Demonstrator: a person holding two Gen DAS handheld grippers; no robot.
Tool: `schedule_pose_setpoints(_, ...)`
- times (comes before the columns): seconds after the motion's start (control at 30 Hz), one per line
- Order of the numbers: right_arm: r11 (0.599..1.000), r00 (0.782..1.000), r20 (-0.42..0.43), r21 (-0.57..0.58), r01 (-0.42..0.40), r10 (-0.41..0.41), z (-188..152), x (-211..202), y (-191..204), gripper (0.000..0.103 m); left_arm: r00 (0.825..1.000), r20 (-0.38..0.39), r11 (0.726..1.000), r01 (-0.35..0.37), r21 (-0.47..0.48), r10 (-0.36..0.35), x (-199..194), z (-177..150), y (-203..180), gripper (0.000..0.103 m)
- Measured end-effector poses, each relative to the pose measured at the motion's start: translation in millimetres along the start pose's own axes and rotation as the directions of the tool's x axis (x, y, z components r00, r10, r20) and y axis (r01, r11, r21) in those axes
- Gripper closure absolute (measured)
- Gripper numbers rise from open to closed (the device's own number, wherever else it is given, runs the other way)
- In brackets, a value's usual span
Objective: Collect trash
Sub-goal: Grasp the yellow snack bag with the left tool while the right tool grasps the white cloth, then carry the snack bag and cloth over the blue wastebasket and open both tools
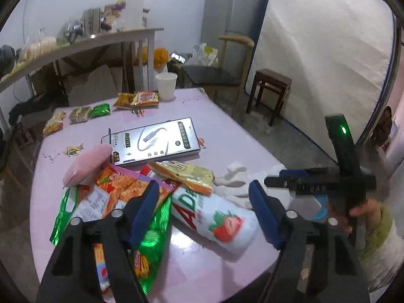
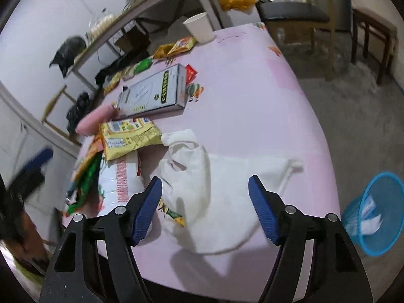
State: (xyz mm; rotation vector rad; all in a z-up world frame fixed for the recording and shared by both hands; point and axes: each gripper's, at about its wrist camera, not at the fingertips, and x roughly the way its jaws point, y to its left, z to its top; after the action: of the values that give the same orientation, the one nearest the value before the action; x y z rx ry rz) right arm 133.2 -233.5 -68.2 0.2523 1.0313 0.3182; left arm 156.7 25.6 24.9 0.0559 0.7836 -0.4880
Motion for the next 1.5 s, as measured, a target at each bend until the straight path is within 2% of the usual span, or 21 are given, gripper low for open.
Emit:
schedule_pose_setpoints(0.07,1.000,1.000,-0.012,-0.029,0.013,-0.013,-2,5,7,0.042,0.999,-0.042,0.999,0.014,-0.038,-0.016,15,11,13,0.041)
schedule_pose_setpoints(0.17,0.999,0.999,-0.032,-0.050,0.019,-0.020,-1,14,11,0.045,0.995,-0.099,0.995,-0.005,-0.100,-0.005,37,28,34,0.044)
schedule_pose_setpoints(0.23,0.998,0.999,-0.044,-0.059,0.026,-0.029,0,19,12,0.047,0.987,-0.160,0.990,-0.003,-0.141,-0.020,55,37,48,0.045)
schedule_pose_setpoints(0.37,0.997,0.998,-0.049,-0.073,0.034,-0.037,0,25,16,0.048,0.967,-0.248,0.976,0.005,-0.218,-0.060,77,40,64,0.054)
schedule_pose_setpoints(0.5,0.997,0.998,-0.049,-0.075,0.035,-0.039,-3,25,14,0.051,0.957,-0.276,0.963,0.019,-0.267,-0.095,87,36,70,0.062)
schedule_pose_setpoints(0.63,0.995,0.998,-0.041,-0.090,0.050,-0.054,-5,28,16,0.056,0.954,-0.282,0.958,0.013,-0.287,-0.098,90,34,72,0.079)
schedule_pose_setpoints(0.7,0.994,0.997,-0.036,-0.094,0.059,-0.063,-5,29,17,0.062,0.955,-0.284,0.956,0.003,-0.294,-0.090,92,33,75,0.086)
schedule_pose_setpoints(0.83,0.995,0.997,-0.023,-0.073,0.070,-0.072,-5,29,13,0.074,0.961,-0.266,0.954,-0.010,-0.299,-0.073,91,34,78,0.096)
schedule_pose_setpoints(1.0,0.995,0.996,-0.014,-0.049,0.085,-0.086,-5,30,7,0.091,0.971,-0.232,0.963,-0.009,-0.269,-0.056,85,36,71,0.100)
schedule_pose_setpoints(1.1,0.996,0.996,-0.010,-0.036,0.085,-0.085,-5,29,5,0.098,0.978,-0.199,0.967,0.011,-0.254,-0.063,82,39,65,0.102)
schedule_pose_setpoints(1.27,0.998,0.998,0.013,-0.003,0.067,-0.067,-3,21,0,0.101,0.993,-0.103,0.983,0.038,-0.178,-0.057,64,46,47,0.103)
schedule_pose_setpoints(1.5,0.998,0.996,0.084,0.048,0.026,-0.030,3,-5,-9,0.101,0.998,-0.014,0.990,0.063,-0.125,-0.065,45,55,33,0.103)
